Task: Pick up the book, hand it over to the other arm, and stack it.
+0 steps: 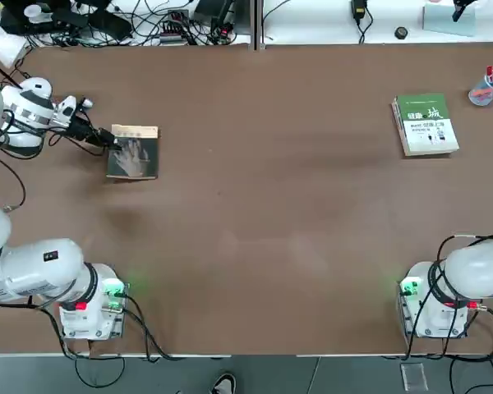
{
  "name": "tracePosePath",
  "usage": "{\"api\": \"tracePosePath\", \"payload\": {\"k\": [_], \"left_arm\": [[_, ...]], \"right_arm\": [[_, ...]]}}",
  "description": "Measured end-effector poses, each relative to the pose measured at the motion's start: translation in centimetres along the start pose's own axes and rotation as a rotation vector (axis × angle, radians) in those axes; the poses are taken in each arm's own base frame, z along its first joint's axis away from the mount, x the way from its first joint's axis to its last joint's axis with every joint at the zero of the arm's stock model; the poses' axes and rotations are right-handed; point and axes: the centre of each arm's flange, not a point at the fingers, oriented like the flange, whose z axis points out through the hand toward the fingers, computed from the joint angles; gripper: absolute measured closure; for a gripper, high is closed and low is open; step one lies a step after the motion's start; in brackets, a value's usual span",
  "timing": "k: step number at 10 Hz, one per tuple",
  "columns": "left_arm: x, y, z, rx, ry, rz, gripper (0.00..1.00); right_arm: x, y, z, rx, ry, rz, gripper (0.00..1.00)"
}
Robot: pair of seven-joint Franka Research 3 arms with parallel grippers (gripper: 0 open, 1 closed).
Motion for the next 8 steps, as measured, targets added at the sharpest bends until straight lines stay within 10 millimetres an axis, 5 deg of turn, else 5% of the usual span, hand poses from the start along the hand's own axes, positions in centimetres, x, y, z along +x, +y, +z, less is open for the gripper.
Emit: {"api": "tracePosePath", "payload": {"k": [8], "left_arm": [[0.03, 0.13, -0.02, -0.018, -0.003, 0.0, 0.82]], "right_arm": [[0.0, 0.01, 0.0, 0.0, 0.0, 0.0, 0.0]]}}
